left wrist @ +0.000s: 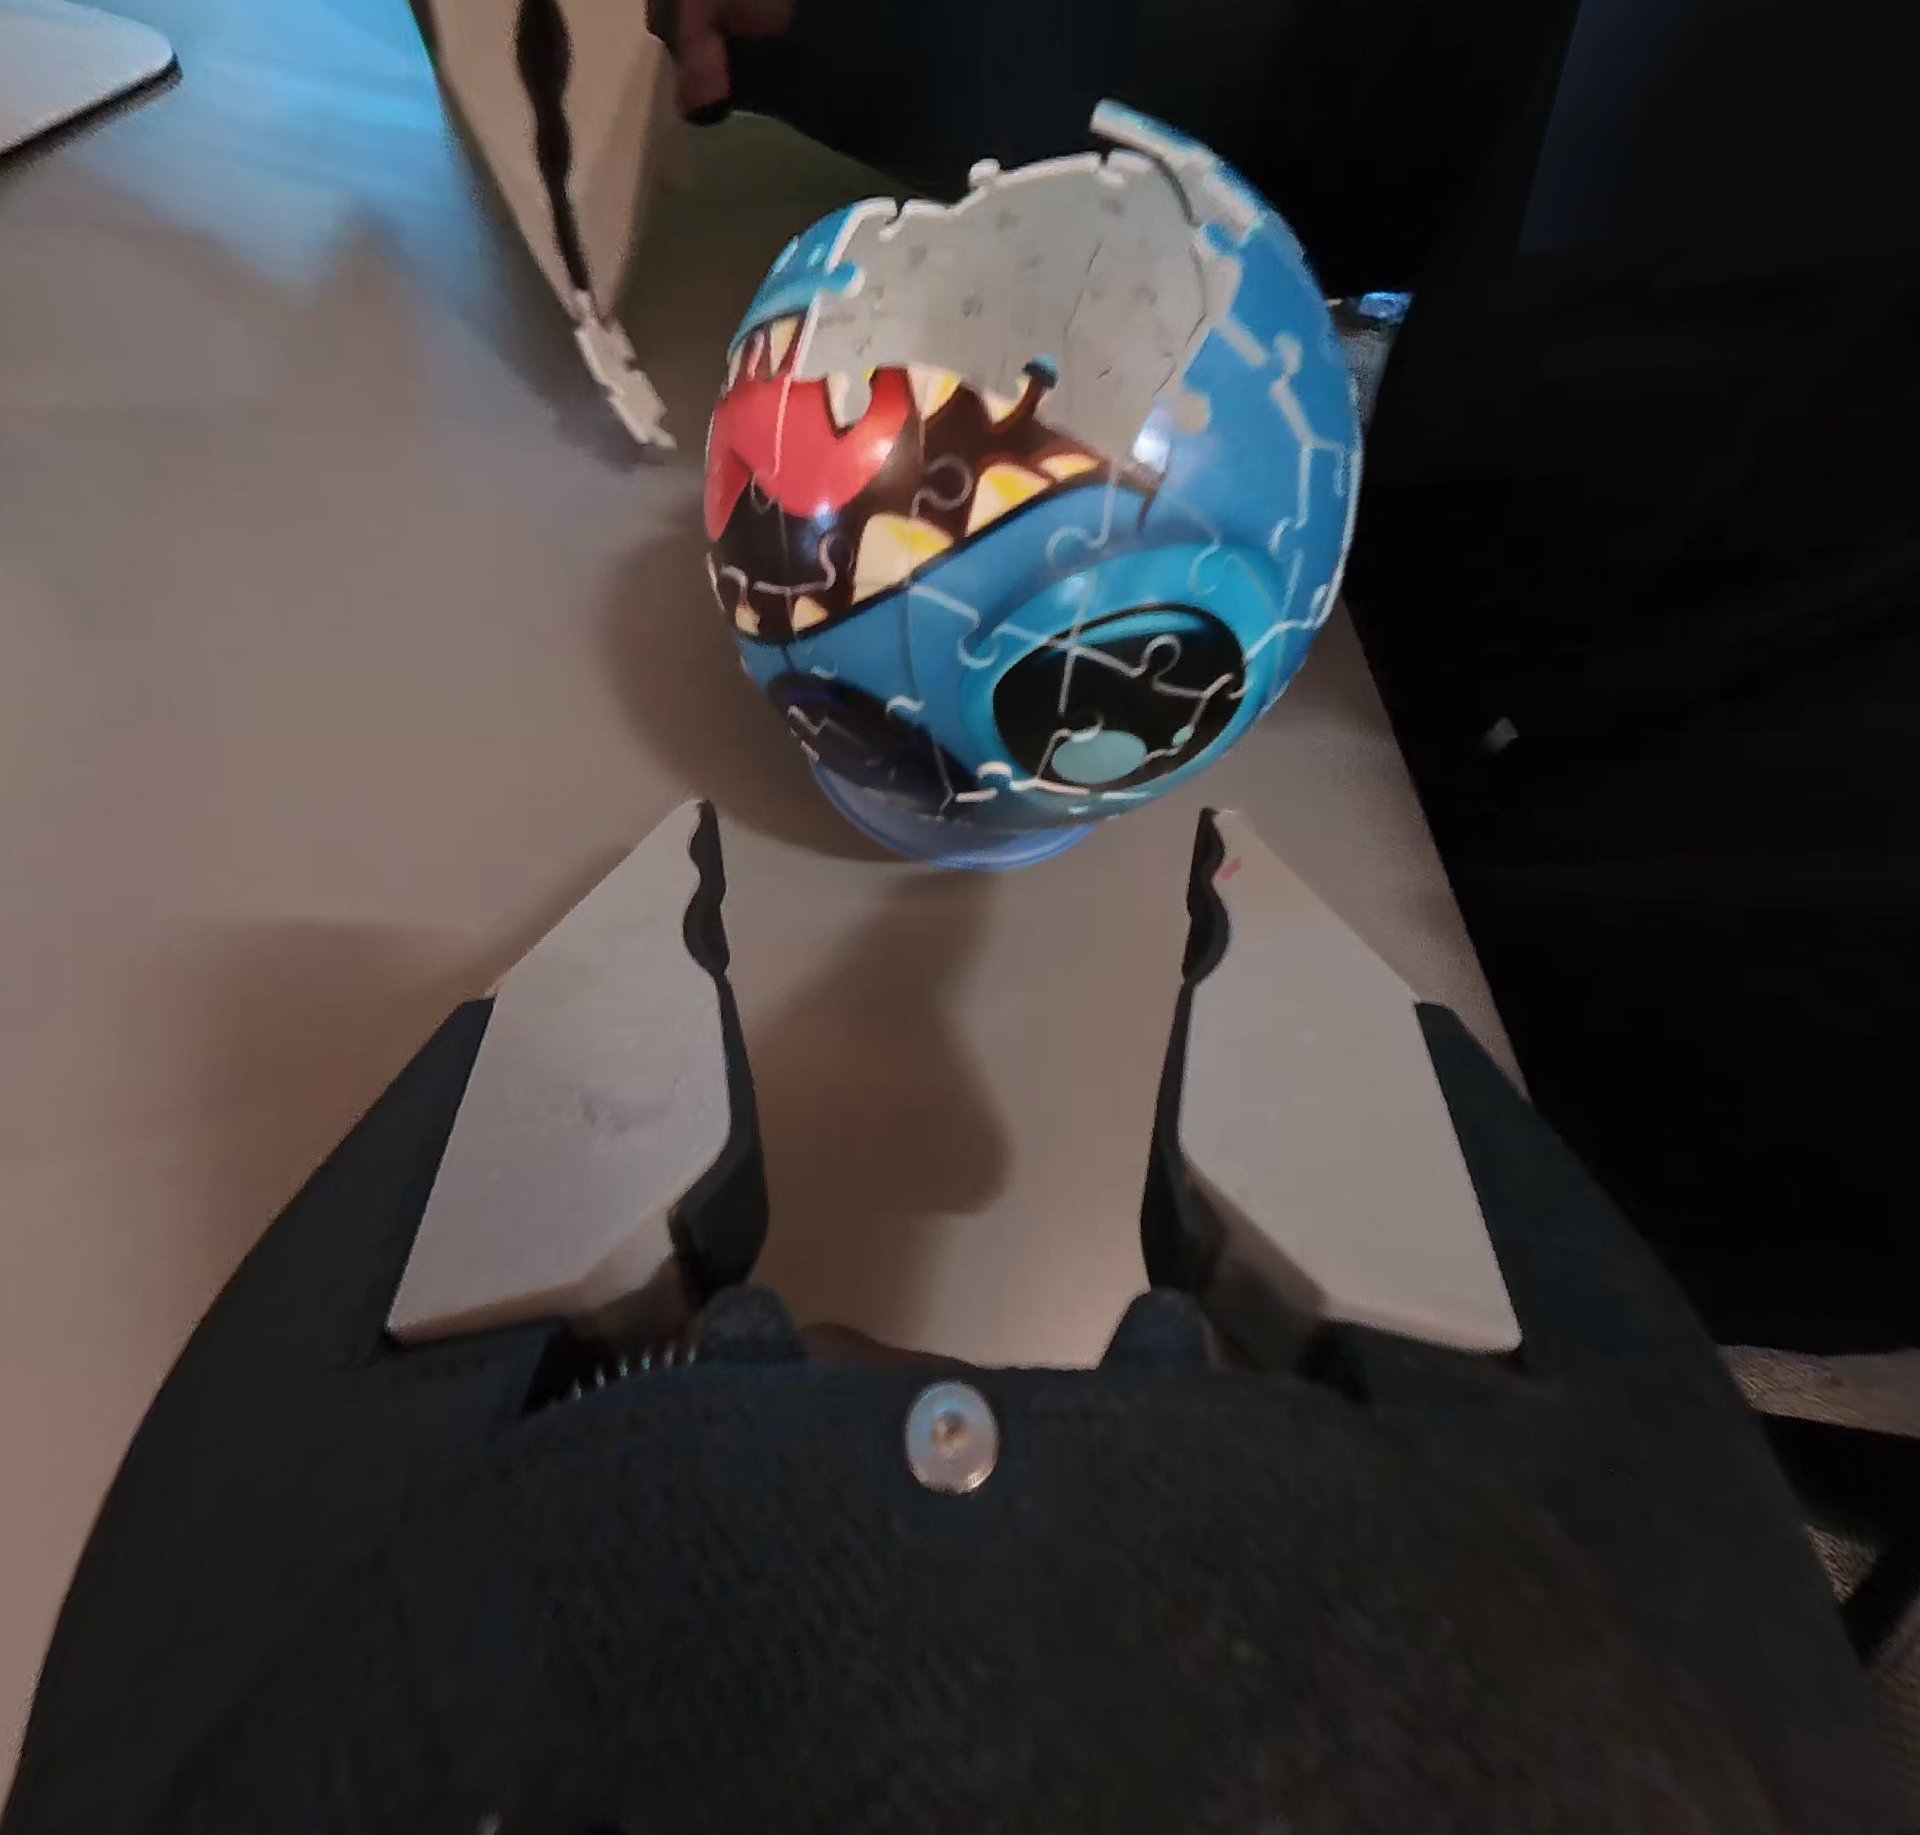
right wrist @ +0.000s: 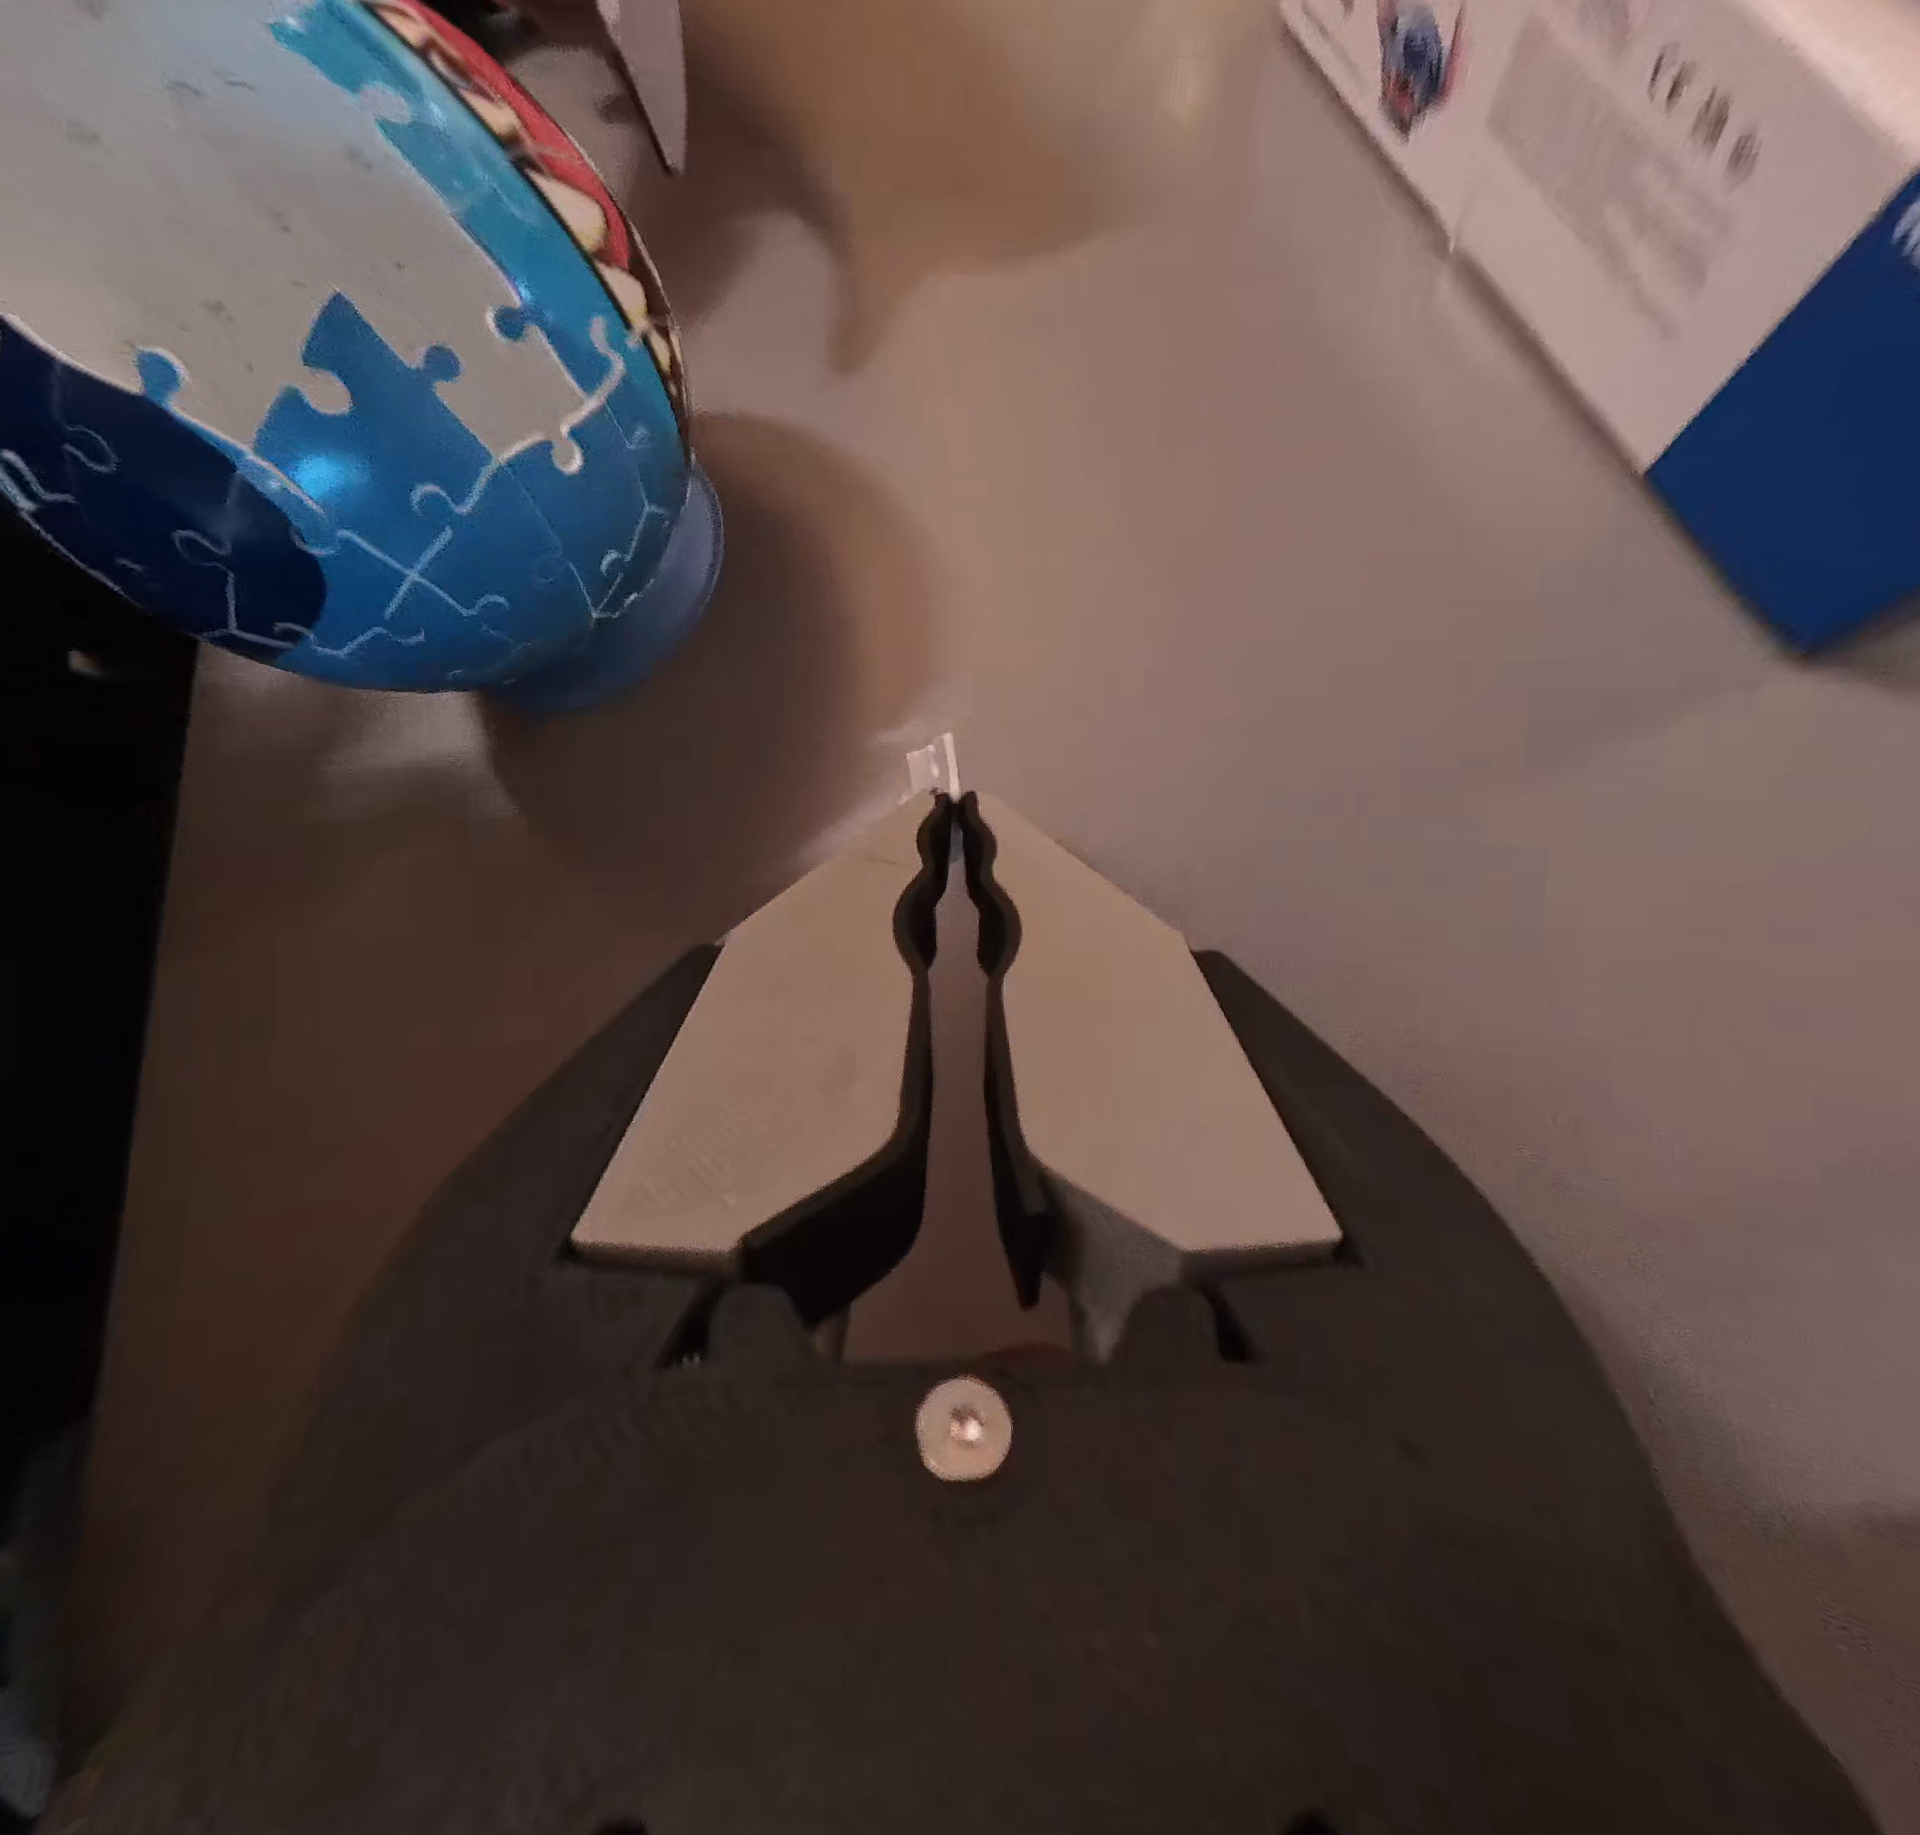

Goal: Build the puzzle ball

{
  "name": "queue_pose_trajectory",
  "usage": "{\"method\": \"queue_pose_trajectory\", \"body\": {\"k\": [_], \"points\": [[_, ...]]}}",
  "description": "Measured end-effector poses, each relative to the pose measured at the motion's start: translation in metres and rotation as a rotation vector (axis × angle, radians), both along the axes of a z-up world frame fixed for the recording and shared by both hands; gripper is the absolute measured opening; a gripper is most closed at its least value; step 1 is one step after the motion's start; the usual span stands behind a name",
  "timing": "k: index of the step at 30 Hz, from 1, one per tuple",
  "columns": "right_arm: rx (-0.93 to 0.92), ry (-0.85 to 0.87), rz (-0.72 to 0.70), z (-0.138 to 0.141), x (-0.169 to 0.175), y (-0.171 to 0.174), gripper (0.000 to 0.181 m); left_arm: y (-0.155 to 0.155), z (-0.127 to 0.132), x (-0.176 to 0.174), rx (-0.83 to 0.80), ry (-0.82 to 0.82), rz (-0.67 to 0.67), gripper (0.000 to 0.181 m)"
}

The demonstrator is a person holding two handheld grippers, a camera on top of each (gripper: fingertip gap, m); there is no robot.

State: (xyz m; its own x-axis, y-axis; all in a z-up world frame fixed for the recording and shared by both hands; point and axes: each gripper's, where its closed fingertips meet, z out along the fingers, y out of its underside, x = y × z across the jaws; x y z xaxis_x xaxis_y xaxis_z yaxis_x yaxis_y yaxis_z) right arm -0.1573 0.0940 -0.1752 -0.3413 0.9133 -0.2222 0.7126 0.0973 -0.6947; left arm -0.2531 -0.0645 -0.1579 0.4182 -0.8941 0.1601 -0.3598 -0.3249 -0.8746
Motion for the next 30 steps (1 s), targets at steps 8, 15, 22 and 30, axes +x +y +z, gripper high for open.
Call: {"method": "queue_pose_trajectory", "body": {"k": [8,15,22,30], "points": [[-0.017,-0.014,-0.172,-0.019,0.012,0.01,0.006,-0.004,-0.004,-0.002,0.003,-0.027,0.0,0.091],[0.021,0.21,-0.169,0.016,0.019,-0.01,0.049,-0.004,-0.011,0.007,0.12,0.052,0.014,0.103],[0.181,0.434,-0.032,0.043,0.013,-0.089,0.09,-0.002,-0.018,0.012,0.224,0.157,0.03,0.107],[0.353,0.533,-0.027,0.041,-0.005,-0.128,0.101,0.006,-0.023,0.022,0.34,0.254,0.041,0.106]]}}
